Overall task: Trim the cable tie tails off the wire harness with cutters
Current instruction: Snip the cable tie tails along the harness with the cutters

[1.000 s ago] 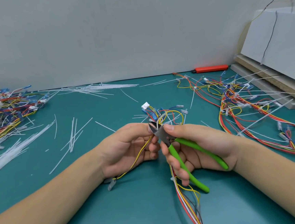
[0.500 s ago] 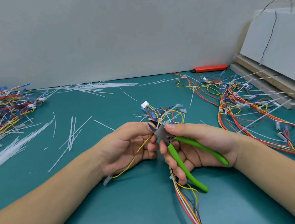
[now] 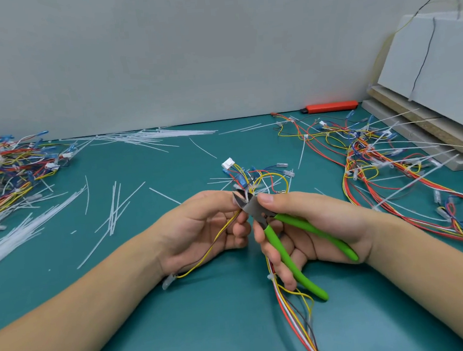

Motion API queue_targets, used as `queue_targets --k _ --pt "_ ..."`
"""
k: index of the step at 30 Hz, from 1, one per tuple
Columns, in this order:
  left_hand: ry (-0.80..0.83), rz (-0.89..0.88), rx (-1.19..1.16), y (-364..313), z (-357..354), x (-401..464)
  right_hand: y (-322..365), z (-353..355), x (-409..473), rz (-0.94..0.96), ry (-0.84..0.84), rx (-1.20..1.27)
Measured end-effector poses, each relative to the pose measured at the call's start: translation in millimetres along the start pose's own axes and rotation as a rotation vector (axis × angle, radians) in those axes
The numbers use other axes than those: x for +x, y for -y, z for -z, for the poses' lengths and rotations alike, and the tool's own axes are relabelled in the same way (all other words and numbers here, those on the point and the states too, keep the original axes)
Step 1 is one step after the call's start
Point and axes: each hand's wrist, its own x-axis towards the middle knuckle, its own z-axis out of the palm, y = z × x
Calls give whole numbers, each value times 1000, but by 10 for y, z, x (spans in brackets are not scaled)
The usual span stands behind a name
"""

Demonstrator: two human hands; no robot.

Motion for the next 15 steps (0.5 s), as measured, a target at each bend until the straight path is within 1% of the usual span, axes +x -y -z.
queue_targets --k 7,15 --pt "52 -1 36 -9 4 -8 2 38 -7 -30 13 21" --pt "23 -1 30 -4 -4 4 6 33 -9 -29 10 10"
